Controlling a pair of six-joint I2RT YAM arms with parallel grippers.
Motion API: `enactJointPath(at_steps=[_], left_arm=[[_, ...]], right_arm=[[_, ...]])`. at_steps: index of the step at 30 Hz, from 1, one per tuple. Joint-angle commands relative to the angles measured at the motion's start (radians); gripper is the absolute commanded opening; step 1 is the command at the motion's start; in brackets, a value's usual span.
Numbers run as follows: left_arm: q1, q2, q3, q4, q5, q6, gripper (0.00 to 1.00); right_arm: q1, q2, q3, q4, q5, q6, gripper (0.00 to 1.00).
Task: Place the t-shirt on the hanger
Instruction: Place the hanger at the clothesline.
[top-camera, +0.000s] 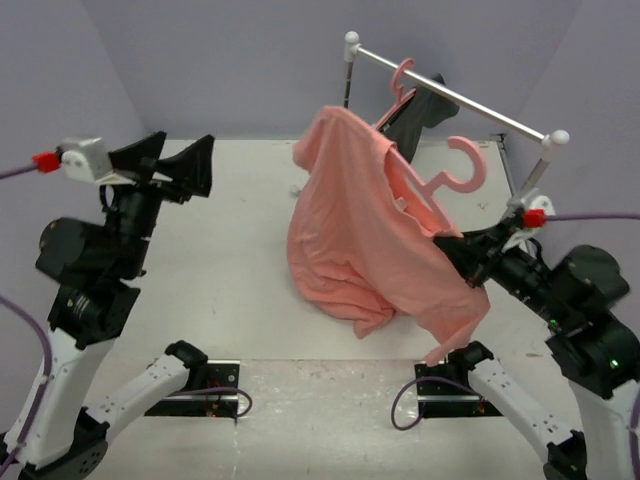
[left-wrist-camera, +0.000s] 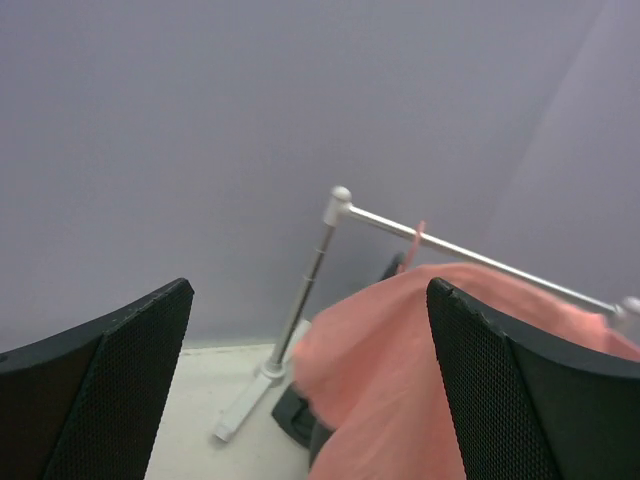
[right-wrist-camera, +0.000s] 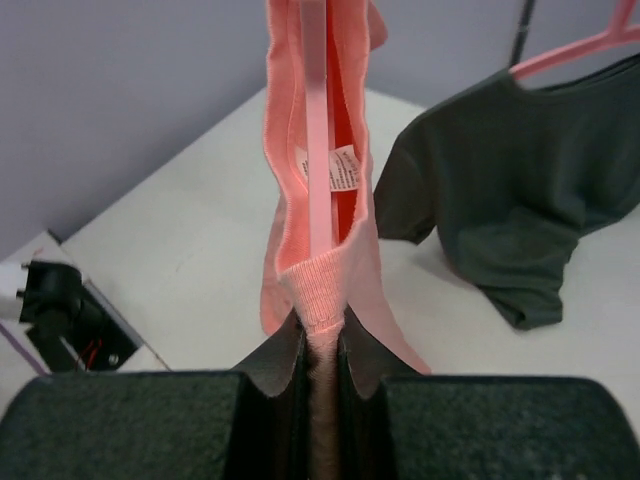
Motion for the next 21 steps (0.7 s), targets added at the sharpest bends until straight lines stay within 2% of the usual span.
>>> enactJointPath(at_steps=[1, 5, 8, 11, 12, 14, 17, 19, 20, 21], left_arm=[[-0.001, -0.077, -0.117, -0.039, -0.265, 0.083, 1.00], [-0.001, -0.149, -0.234, -0.119, -0.255, 0.091, 1.00], [0.000, -0.220, -0.367, -0.153, -0.218, 0.077, 1.00], [0.001, -0.258, -0.436, -0.194, -0.170, 0.052, 1.00], [-0.001, -0.296, -0.504, -0.208, -0.137, 0.045, 1.00], [0.000, -0.315, -0.538, -0.225, -0.111, 0.045, 1.00], [0.000, -0.344, -0.592, -0.241, -0.062, 0.051, 1.00], [0.001, -0.351, -0.606, -0.239, -0.049, 0.056, 1.00], [-0.001, -0.360, -0.633, -0.235, -0.044, 0.056, 1.00], [-0.001, -0.362, -0.646, -0.233, -0.040, 0.056, 1.00]], right_arm=[[-0.001, -0.063, 0.193, 0.016, 0.343, 0.072, 0.00], [0.000, -0.014, 0.262, -0.108, 0.481, 0.070, 0.00], [-0.001, -0.031, 0.180, -0.140, 0.571, 0.103, 0.00], [-0.001, -0.068, 0.038, -0.139, 0.614, 0.137, 0.00], [-0.001, -0.069, -0.034, -0.133, 0.597, 0.180, 0.00], [-0.001, -0.059, -0.135, -0.102, 0.521, 0.207, 0.00], [-0.001, -0.024, -0.267, 0.001, 0.496, 0.246, 0.00], [-0.001, -0.008, -0.293, 0.054, 0.567, 0.277, 0.00], [-0.003, 0.023, -0.329, 0.095, 0.676, 0.302, 0.00], [-0.003, 0.026, -0.334, 0.122, 0.681, 0.312, 0.00]])
